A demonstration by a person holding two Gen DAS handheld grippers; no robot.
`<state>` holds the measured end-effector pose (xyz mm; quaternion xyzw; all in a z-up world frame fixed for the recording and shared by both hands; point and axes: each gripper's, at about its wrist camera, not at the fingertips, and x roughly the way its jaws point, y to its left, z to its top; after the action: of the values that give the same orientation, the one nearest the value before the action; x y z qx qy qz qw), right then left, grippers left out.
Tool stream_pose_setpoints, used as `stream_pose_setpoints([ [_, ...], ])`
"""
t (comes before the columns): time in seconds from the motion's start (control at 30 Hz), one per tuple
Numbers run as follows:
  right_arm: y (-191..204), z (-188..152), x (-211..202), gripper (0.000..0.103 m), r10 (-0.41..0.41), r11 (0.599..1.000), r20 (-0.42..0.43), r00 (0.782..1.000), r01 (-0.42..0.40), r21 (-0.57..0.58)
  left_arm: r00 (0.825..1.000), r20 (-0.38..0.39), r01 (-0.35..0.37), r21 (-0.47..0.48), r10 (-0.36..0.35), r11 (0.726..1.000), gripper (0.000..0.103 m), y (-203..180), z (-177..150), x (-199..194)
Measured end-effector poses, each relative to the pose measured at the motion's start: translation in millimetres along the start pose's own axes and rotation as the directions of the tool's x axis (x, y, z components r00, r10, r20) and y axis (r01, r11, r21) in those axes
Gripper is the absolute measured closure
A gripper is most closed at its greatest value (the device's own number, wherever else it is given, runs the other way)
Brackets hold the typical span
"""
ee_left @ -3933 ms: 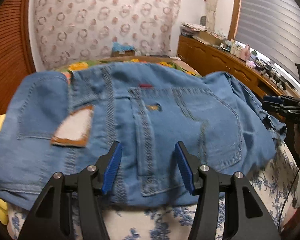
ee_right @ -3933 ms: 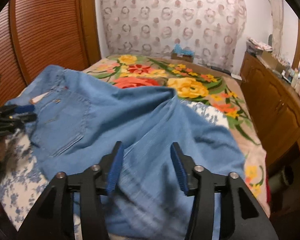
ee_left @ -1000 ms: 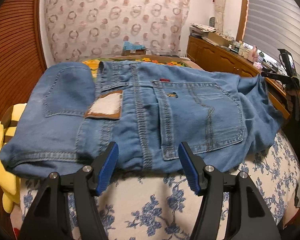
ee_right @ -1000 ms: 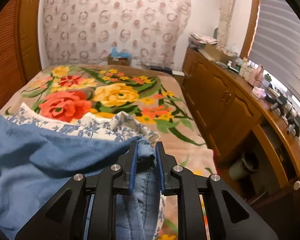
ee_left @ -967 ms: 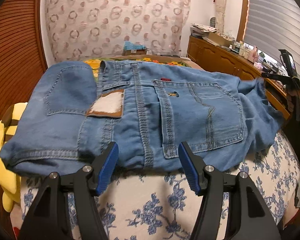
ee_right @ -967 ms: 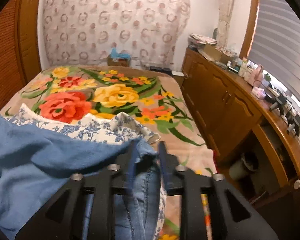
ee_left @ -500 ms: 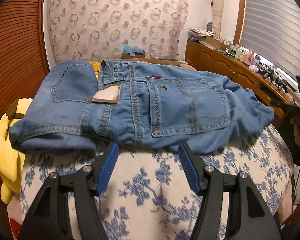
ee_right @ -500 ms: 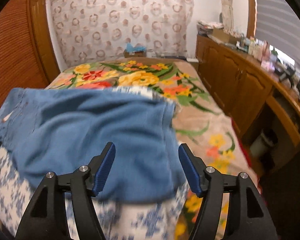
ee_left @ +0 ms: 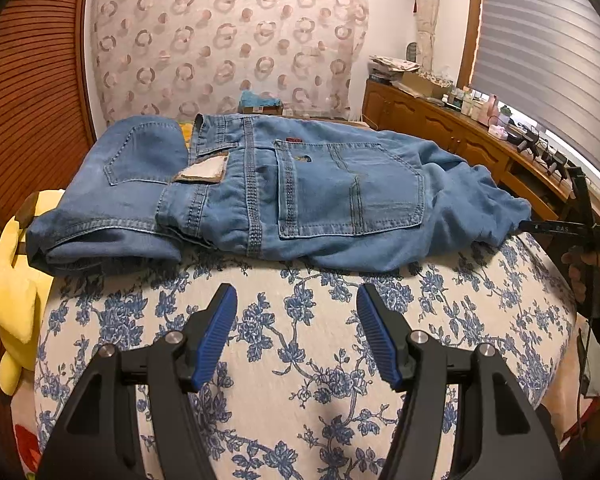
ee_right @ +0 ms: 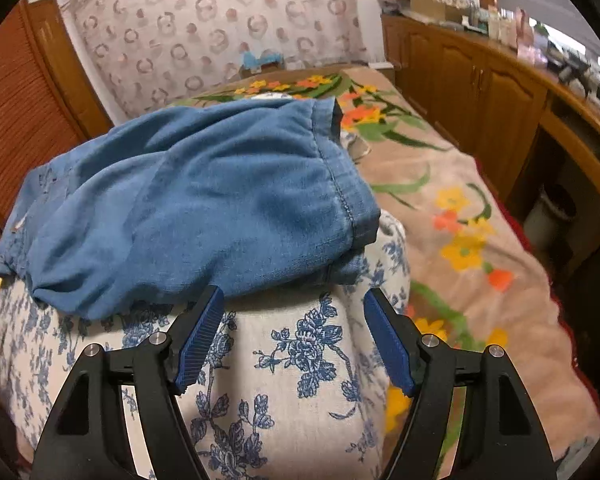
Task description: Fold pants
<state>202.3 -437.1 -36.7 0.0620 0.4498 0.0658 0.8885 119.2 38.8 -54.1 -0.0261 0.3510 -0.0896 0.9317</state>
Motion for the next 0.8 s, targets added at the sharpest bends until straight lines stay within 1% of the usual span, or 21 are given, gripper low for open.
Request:
stream_pose_setpoints([
  [0.13, 0.3, 4.5, 8.0, 0.029, 0.032, 0.999, -0.019, 0.999, -0.032, 0.03, 1.0, 0.0, -0.003, 0.001, 0.003, 1.0, 0.041, -0.2, -0.8, 0.3],
  [0.27, 4.8, 9.6, 15.1, 0.029, 0.019, 0.999, -0.025, 0.999, -0.018, 0.049, 1.0, -0.005, -0.003, -0.005, 0.003, 1.0, 0.041, 1.6, -3.9, 2.3],
  [0.37, 7.8, 16.0, 12.8, 0.029, -0.002, 0.998, 0.014, 1.0, 0.001, 0.062, 1.0, -0.011, -0.006, -0.013, 0.006, 1.0, 0.041, 5.4, -5.5, 5.1],
  [0.4, 10.4, 17.6, 11.3, 0.031, -0.013, 0.998, 0.026, 1.0, 0.011, 0.058, 1.0, -0.011, -0.006, -0.015, 0.005, 1.0, 0.041, 5.6, -5.2, 5.0],
  [0.47, 15.3, 20.8, 8.0, 0.043, -0.028, 0.999, 0.058, 0.998, 0.025, 0.047, 1.0, -0.01, -0.006, -0.014, 0.005, 1.0, 0.041, 6.0, -5.5, 4.8],
  [0.5, 17.0, 21.2, 6.0, 0.046, -0.029, 0.999, 0.08, 0.996, 0.025, 0.047, 1.0, -0.01, -0.008, -0.013, 0.008, 1.0, 0.041, 6.2, -5.8, 4.8],
  [0.53, 19.2, 20.7, 5.2, 0.052, -0.026, 0.999, 0.096, 0.995, 0.022, 0.043, 1.0, -0.011, -0.008, -0.014, 0.008, 1.0, 0.041, 6.3, -5.7, 5.1],
  [0.6, 22.8, 18.8, 7.3, 0.062, -0.037, 0.999, 0.094, 0.995, 0.034, 0.035, 1.0, -0.011, -0.012, -0.016, 0.012, 1.0, 0.041, 8.3, -5.9, 4.2],
  [0.67, 24.7, 15.9, 9.4, 0.074, -0.04, 0.999, 0.093, 0.995, 0.038, 0.027, 1.0, -0.01, -0.019, -0.017, 0.018, 1.0, 0.041, 11.1, -5.2, 3.4],
  [0.73, 23.8, 15.2, 11.7, 0.079, -0.031, 0.999, 0.085, 0.996, 0.029, 0.022, 1.0, -0.009, -0.026, -0.018, 0.025, 1.0, 0.041, 14.9, -3.5, 3.7],
  [0.8, 23.3, 14.7, 13.6, 0.08, -0.037, 0.999, 0.08, 0.996, 0.036, 0.017, 0.999, -0.006, -0.039, -0.021, 0.039, 0.999, 0.041, 21.7, -0.6, 4.7],
])
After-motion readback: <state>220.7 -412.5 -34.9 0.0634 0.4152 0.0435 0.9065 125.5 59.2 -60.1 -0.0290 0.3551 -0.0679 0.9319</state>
